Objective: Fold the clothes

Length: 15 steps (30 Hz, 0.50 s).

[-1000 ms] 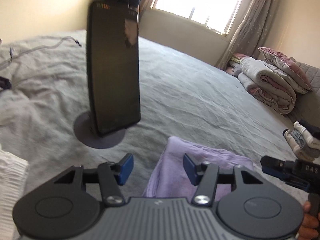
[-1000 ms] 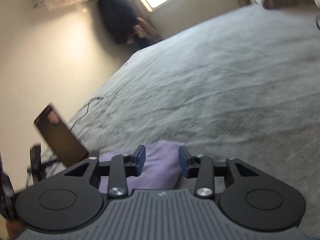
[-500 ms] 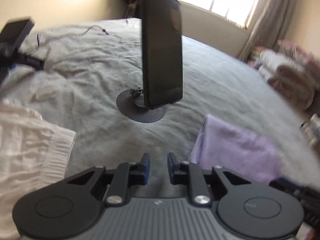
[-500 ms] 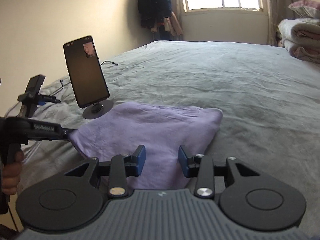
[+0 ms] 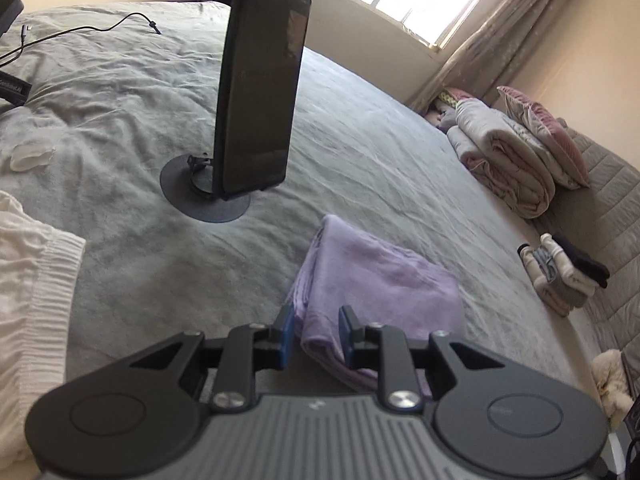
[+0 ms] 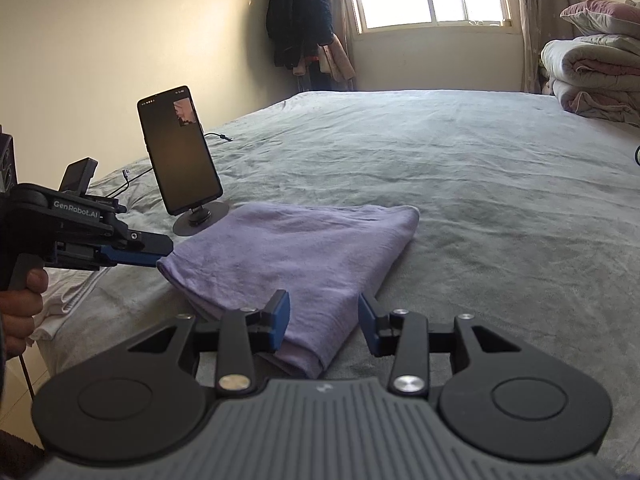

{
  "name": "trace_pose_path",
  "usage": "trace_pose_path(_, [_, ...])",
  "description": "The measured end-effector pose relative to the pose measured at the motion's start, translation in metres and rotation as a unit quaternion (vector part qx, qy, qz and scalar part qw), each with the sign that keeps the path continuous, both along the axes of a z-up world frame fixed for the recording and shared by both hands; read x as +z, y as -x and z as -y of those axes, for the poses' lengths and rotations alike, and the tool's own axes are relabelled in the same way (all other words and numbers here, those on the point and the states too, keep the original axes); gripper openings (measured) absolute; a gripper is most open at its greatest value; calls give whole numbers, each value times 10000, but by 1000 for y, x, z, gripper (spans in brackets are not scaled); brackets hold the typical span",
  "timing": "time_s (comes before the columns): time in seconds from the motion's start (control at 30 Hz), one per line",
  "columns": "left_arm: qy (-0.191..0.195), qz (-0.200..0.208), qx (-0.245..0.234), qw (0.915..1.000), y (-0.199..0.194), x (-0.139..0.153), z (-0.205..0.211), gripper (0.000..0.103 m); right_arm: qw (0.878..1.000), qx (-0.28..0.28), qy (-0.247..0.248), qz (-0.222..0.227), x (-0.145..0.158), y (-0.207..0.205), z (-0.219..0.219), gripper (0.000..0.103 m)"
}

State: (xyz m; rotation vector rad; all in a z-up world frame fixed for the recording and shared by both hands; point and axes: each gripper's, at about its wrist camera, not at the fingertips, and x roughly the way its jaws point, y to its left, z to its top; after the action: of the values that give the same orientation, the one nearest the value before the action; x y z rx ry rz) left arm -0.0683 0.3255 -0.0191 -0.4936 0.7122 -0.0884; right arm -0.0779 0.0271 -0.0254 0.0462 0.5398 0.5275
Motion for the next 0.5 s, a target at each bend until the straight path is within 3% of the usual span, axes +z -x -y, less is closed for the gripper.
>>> trace_pose_path(0.03, [-83,-52,0,10000,-1,-2,2,22,10000,-2,3,-9,-1,0,-1,44])
trace_pose_path(0.13, [-232,-199,6,9995,-3,-4,6,5,10000,6,18,-17,-2,0,-2,47])
trace_pose_path(0.4, [-221,238,166,9993,9,13,5,4,9999,92,14,61,-4,2,-5,48])
trace_pose_path(0.5, [-452,104,306,9985,7,11,6,4,9998,171,19,103,-3,5,-7,48])
